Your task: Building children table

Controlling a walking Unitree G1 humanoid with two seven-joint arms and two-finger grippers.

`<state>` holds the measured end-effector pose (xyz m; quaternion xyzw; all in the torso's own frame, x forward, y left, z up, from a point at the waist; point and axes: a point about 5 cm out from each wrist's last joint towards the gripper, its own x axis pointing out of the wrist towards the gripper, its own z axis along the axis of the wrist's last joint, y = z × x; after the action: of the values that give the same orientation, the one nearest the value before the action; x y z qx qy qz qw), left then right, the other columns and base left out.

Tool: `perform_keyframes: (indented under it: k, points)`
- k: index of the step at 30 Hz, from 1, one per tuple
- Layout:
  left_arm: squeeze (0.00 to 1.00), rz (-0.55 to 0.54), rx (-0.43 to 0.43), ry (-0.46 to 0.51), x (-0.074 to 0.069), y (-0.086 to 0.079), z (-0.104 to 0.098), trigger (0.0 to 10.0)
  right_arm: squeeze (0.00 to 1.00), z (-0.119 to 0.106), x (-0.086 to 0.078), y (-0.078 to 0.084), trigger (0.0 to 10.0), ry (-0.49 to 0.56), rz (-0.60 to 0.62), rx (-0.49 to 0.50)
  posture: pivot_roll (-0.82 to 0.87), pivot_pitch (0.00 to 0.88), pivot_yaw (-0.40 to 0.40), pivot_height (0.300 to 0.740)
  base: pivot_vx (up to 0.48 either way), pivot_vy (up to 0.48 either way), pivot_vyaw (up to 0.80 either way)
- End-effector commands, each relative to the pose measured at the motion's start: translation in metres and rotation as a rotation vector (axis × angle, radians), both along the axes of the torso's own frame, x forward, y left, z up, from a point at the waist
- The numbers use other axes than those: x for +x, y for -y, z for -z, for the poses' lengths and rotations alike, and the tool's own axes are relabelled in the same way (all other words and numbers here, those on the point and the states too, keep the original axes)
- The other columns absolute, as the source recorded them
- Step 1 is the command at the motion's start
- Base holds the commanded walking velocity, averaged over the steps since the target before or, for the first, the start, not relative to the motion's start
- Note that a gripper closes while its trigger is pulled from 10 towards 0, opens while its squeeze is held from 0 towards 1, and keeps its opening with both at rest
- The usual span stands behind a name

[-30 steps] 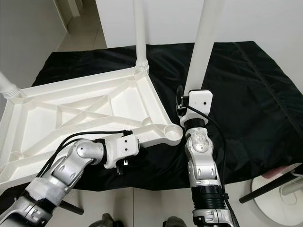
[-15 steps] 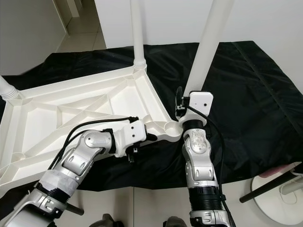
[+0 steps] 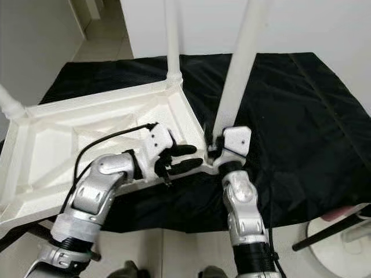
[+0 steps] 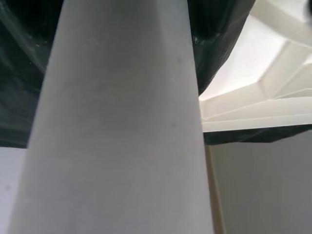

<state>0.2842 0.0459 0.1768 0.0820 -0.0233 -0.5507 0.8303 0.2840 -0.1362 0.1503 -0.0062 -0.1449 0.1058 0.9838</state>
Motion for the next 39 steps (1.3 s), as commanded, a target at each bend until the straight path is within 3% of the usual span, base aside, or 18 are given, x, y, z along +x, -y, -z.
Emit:
perform_keyframes:
  k: [1,8,14,21,25,30,32,33,36,38,39]
  points:
    - [0.0,-0.408,-0.049,0.005,0.016,-0.017,0.0,10.0,0.0,0.009,-0.006,-0.003,10.0,-0.024,-0.039,-0.015,-0.04,0.034,0.038,0.74,0.0,0.0,0.0]
    - [0.0,-0.506,-0.068,-0.032,0.02,-0.03,-0.006,10.0,0.0,0.028,-0.017,0.005,10.0,-0.09,-0.07,-0.05,-0.04,0.048,0.014,0.74,0.0,0.0,0.0]
    - [0.0,-0.538,-0.082,-0.04,0.013,-0.036,-0.009,10.0,0.0,0.032,-0.02,0.017,10.0,-0.108,-0.046,-0.038,-0.05,0.05,0.025,0.74,0.0,0.0,0.0]
    - [0.0,-0.566,-0.091,-0.033,0.014,-0.041,-0.012,10.0,0.0,0.028,-0.012,0.025,10.0,-0.114,0.003,0.064,-0.05,0.052,0.042,0.74,0.0,0.0,0.0]
    - [0.0,-0.567,-0.078,-0.015,0.015,-0.041,-0.014,10.0,0.0,0.027,-0.006,0.021,10.0,-0.123,-0.015,0.046,-0.06,0.056,0.051,0.74,0.0,0.0,0.0]
    - [0.0,-0.566,-0.067,-0.01,0.014,-0.039,-0.014,10.0,0.0,0.029,0.0,0.012,10.0,-0.147,-0.086,-0.021,-0.05,0.057,0.058,0.74,0.0,0.0,0.0]
    - [0.0,-0.564,-0.067,-0.011,0.013,-0.038,-0.015,10.0,0.0,0.032,-0.002,0.01,10.0,-0.15,-0.12,-0.067,-0.05,0.056,0.059,0.74,0.0,0.0,0.0]
    - [0.0,-0.563,-0.069,-0.004,0.014,-0.038,-0.017,10.0,0.0,0.035,-0.005,0.009,10.0,-0.146,-0.15,-0.143,-0.06,0.057,0.06,0.74,0.0,0.0,0.0]
    - [0.0,-0.563,-0.07,-0.002,0.014,-0.038,-0.018,10.0,0.0,0.037,-0.007,0.01,10.0,-0.137,-0.165,-0.184,-0.06,0.058,0.061,0.74,0.0,0.0,0.0]
    - [0.0,-0.562,-0.067,0.001,0.014,-0.039,-0.018,10.0,0.0,0.042,-0.015,0.013,10.0,-0.117,-0.218,-0.287,-0.05,0.059,0.059,0.74,0.0,0.0,0.0]
    - [0.0,-0.562,-0.067,0.001,0.014,-0.039,-0.018,10.0,0.0,0.042,-0.015,0.013,10.0,-0.117,-0.218,-0.287,-0.05,0.059,0.059,0.74,0.0,0.0,0.0]
